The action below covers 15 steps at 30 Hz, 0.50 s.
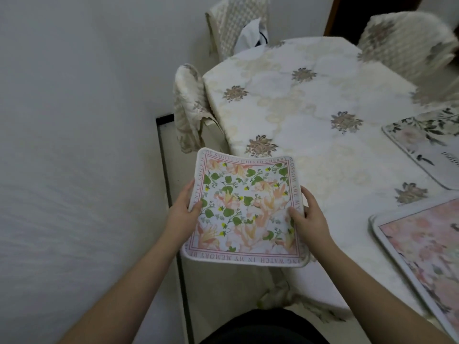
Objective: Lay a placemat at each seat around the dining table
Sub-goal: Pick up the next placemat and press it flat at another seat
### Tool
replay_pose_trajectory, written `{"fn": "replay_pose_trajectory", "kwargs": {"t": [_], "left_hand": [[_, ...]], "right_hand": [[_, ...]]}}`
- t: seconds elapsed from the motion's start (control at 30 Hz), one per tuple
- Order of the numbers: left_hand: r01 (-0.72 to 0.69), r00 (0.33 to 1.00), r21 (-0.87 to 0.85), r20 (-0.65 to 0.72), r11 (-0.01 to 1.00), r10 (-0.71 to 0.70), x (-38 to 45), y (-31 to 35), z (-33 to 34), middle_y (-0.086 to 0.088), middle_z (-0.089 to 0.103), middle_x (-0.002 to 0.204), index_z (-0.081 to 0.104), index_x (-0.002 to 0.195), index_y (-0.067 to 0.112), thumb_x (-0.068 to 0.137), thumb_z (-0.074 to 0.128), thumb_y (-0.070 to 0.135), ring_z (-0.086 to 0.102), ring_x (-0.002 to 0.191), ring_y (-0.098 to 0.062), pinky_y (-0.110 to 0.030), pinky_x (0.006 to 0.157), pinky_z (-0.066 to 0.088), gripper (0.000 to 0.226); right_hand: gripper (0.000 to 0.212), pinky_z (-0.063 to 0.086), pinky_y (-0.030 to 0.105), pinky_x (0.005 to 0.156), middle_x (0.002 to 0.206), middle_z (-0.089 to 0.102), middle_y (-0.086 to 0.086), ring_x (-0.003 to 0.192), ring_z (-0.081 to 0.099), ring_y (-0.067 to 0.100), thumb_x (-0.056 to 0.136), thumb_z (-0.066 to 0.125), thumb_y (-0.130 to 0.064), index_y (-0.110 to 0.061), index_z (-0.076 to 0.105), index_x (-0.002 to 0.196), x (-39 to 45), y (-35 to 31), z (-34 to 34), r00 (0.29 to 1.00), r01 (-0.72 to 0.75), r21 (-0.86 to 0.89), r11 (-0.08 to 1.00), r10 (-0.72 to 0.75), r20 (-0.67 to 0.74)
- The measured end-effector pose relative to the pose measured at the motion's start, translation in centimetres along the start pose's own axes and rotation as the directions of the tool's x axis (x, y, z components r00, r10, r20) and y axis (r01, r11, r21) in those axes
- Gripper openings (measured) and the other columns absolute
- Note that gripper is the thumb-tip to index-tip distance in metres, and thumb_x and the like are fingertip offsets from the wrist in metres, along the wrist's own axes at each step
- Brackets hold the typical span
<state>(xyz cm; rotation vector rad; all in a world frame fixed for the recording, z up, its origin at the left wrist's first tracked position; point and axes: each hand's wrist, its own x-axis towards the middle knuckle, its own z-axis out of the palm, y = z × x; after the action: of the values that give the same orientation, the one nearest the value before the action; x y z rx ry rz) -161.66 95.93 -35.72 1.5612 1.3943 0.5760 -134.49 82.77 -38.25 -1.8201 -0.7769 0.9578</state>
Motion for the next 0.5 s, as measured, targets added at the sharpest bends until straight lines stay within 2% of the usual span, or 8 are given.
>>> {"fn": "replay_pose_trajectory", "kwargs": {"t": [0.07, 0.13, 0.27, 0.4, 0.5], "left_hand": [[-0.012, 1.000, 0.015, 0.026, 1.000, 0.011, 1.9, 0.5, 0.9, 0.011, 0.067, 0.119, 0.031, 0.149, 0.044, 0.100, 0.056, 0.021, 0.073, 0.090, -0.009, -0.036, 0.076, 0.062, 0.060], [-0.009, 0.998, 0.020, 0.064, 1.000, 0.008, 3.4, 1.2, 2.0, 0.008, 0.067, 0.119, 0.032, 0.149, 0.044, 0.099, 0.057, 0.021, 0.073, 0.088, -0.010, -0.038, 0.076, 0.062, 0.060], [-0.048, 0.988, 0.054, 0.151, 0.997, 0.039, 5.9, 3.6, 3.7, 0.003, 0.070, 0.109, 0.031, 0.146, 0.044, 0.100, 0.057, 0.020, 0.073, 0.075, -0.004, -0.016, 0.056, 0.055, 0.058], [-0.096, 0.965, 0.063, 0.252, 0.993, 0.077, 9.6, 5.5, 5.3, 0.003, 0.072, 0.107, 0.032, 0.148, 0.040, 0.099, 0.058, 0.021, 0.073, 0.071, -0.005, -0.015, 0.053, 0.053, 0.059], [-0.098, 0.940, 0.038, 0.331, 0.994, 0.080, 12.4, 5.8, 6.9, 0.004, 0.071, 0.111, 0.032, 0.150, 0.038, 0.100, 0.058, 0.019, 0.074, 0.076, -0.007, -0.016, 0.055, 0.055, 0.060]], "right_hand": [[0.058, 0.052, 0.016, 0.053, 0.102, 0.072, 0.000, 0.075, 0.071, 0.006, 0.099, 0.054, -0.022, -0.036, 0.028, 0.149, 1.0, -0.1, -0.8, 1.000, -0.014, 0.002, 1.000, 0.014, -0.019], [0.057, 0.052, 0.015, 0.053, 0.104, 0.072, -0.001, 0.077, 0.072, 0.007, 0.099, 0.054, -0.022, -0.036, 0.029, 0.148, 1.8, -0.1, -1.7, 0.998, -0.036, 0.014, 0.999, 0.037, -0.047], [0.056, 0.051, 0.014, 0.053, 0.102, 0.072, -0.003, 0.077, 0.071, 0.005, 0.099, 0.055, -0.023, -0.038, 0.030, 0.147, 2.0, 0.1, -3.4, 0.986, -0.070, 0.069, 0.995, 0.079, -0.144], [0.056, 0.055, 0.024, 0.060, 0.100, 0.073, -0.001, 0.076, 0.072, 0.008, 0.099, 0.056, -0.023, -0.038, 0.031, 0.147, 2.6, 0.8, -4.0, 0.961, -0.108, 0.113, 0.988, 0.133, -0.242], [0.057, 0.059, 0.033, 0.066, 0.100, 0.073, 0.000, 0.076, 0.073, 0.011, 0.099, 0.056, -0.022, -0.036, 0.031, 0.147, 3.0, 1.3, -3.9, 0.932, -0.138, 0.156, 0.978, 0.182, -0.315]]}}
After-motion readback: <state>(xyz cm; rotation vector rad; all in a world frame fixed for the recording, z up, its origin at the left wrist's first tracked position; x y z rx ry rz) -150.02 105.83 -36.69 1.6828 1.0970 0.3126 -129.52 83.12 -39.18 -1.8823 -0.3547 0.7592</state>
